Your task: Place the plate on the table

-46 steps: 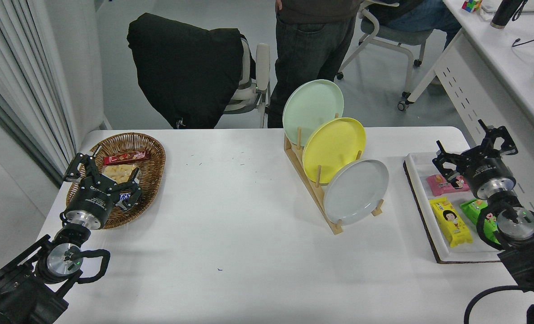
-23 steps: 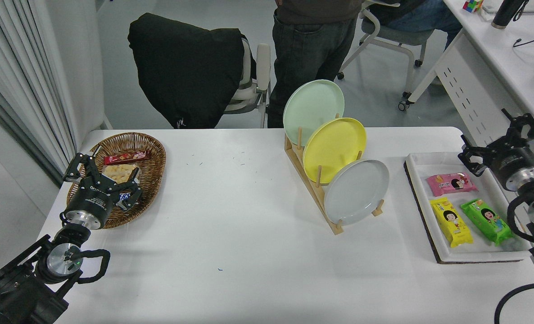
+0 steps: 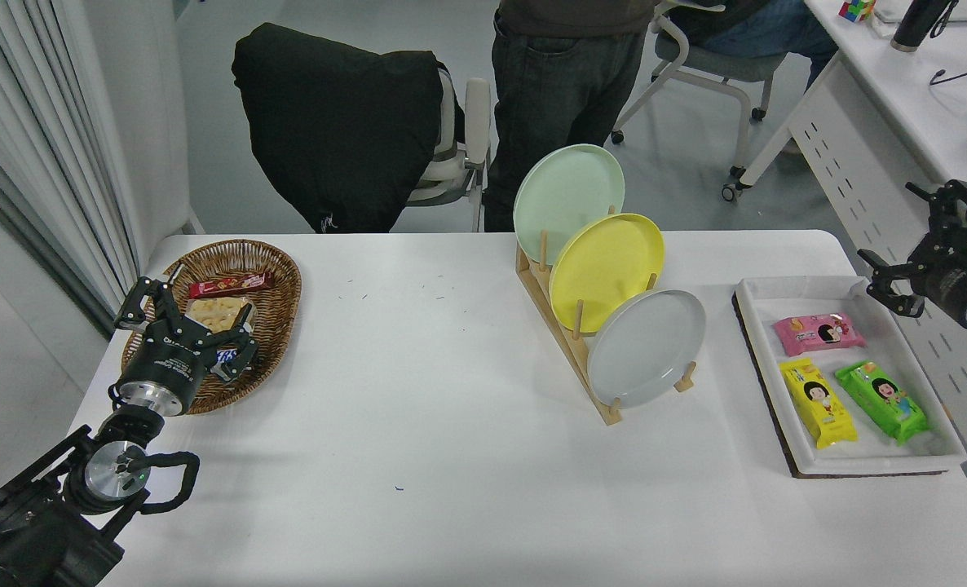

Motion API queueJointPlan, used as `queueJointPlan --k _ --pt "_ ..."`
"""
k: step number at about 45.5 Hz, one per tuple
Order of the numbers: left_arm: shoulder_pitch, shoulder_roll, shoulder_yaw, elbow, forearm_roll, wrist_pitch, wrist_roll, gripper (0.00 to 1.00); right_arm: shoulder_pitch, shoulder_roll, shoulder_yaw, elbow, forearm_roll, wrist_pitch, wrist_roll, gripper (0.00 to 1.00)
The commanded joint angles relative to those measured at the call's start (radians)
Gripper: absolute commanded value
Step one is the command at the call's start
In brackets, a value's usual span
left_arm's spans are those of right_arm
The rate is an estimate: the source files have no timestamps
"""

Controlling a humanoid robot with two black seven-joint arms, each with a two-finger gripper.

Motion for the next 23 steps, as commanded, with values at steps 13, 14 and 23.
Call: queueJointPlan --k 13,14,23 --pt "0.000 0.000 0.000 -0.001 0.000 -0.001 0.000 0.98 -0.014 -0.114 -0.116 0.014 -0.002 0.177 -0.113 0.99" --pt "0.000 0.000 0.000 0.001 0.000 0.001 0.000 0.98 -0.011 -0.116 -0.134 0.021 -0.004 0.177 -0.113 0.99" --pt "0.000 0.000 0.000 -0.001 0.000 -0.001 0.000 0.98 0.039 -0.235 -0.317 0.170 -0.007 0.177 -0.113 0.99"
